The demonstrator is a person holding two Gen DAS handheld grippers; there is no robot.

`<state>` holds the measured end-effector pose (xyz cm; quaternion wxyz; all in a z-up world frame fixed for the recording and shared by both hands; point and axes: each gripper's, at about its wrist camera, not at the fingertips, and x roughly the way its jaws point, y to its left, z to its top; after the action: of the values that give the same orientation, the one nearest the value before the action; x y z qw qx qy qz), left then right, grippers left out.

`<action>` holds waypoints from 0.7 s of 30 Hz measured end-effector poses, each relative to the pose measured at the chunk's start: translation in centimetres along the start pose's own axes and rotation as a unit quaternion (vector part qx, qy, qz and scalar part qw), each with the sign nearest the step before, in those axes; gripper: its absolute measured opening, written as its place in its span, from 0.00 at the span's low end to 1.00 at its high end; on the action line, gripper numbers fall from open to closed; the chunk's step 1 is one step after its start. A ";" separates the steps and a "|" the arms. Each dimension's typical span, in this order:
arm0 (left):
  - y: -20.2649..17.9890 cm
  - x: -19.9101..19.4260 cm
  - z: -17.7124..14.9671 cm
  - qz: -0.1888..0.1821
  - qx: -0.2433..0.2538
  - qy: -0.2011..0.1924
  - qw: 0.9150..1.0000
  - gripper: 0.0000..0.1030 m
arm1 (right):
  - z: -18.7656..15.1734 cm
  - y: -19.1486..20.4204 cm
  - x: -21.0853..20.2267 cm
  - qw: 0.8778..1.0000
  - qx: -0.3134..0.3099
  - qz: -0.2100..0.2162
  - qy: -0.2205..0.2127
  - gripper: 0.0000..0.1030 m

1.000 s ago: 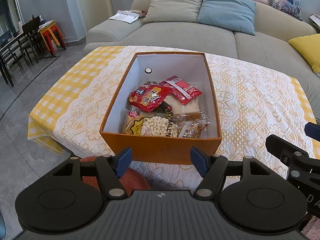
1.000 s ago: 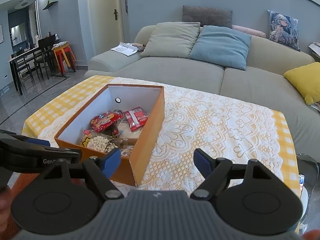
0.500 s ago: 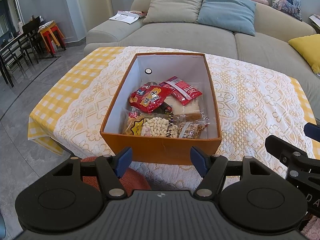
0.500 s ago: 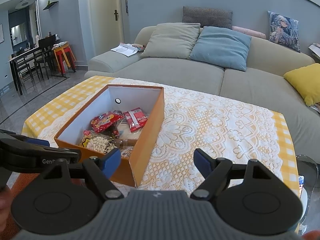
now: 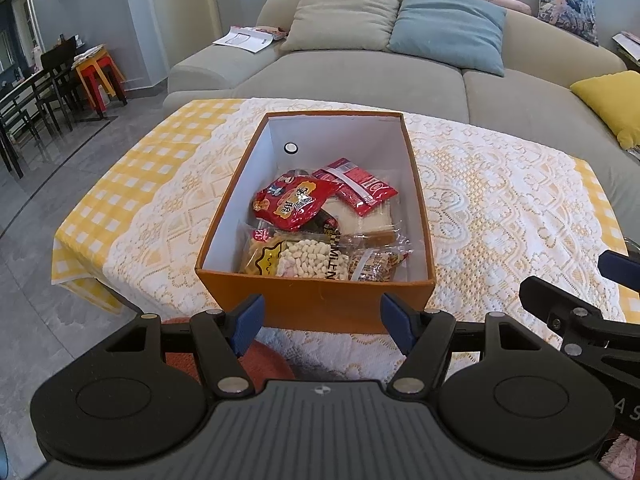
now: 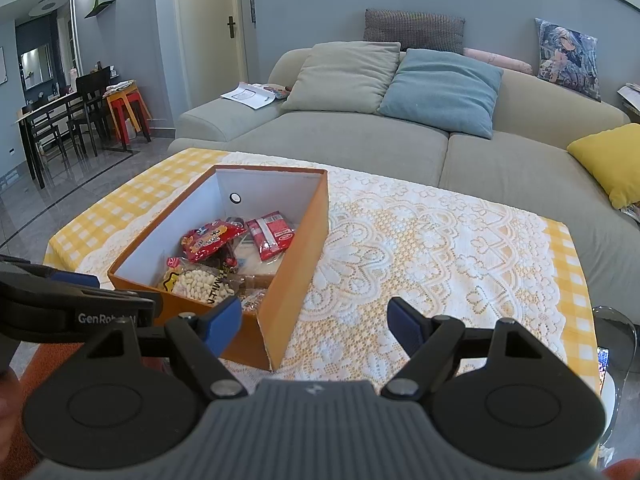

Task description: Organize snacks

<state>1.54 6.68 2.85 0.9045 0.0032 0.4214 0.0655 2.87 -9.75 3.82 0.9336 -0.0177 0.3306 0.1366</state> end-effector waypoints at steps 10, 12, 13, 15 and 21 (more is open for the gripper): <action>-0.1 -0.2 0.0 -0.003 0.000 -0.003 1.000 0.76 | -0.1 0.0 0.3 1.000 -0.003 -0.002 0.007 0.76; -0.1 -0.2 0.0 -0.003 0.001 -0.004 1.000 0.76 | -0.2 -0.1 0.4 1.000 -0.003 -0.003 0.008 0.76; -0.1 -0.2 0.0 -0.003 0.001 -0.004 1.000 0.76 | -0.2 -0.1 0.4 1.000 -0.003 -0.004 0.009 0.76; -0.1 -0.2 0.0 -0.004 0.001 -0.004 1.000 0.76 | -0.2 -0.1 0.5 1.000 -0.003 -0.006 0.011 0.76; -0.1 -0.3 0.0 -0.004 0.001 -0.005 1.000 0.76 | -0.2 -0.2 0.5 1.000 -0.003 -0.006 0.011 0.76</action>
<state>1.40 6.56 3.04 0.9067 0.0025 0.4172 0.0611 3.14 -9.85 3.33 0.9306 -0.0240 0.3407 0.1320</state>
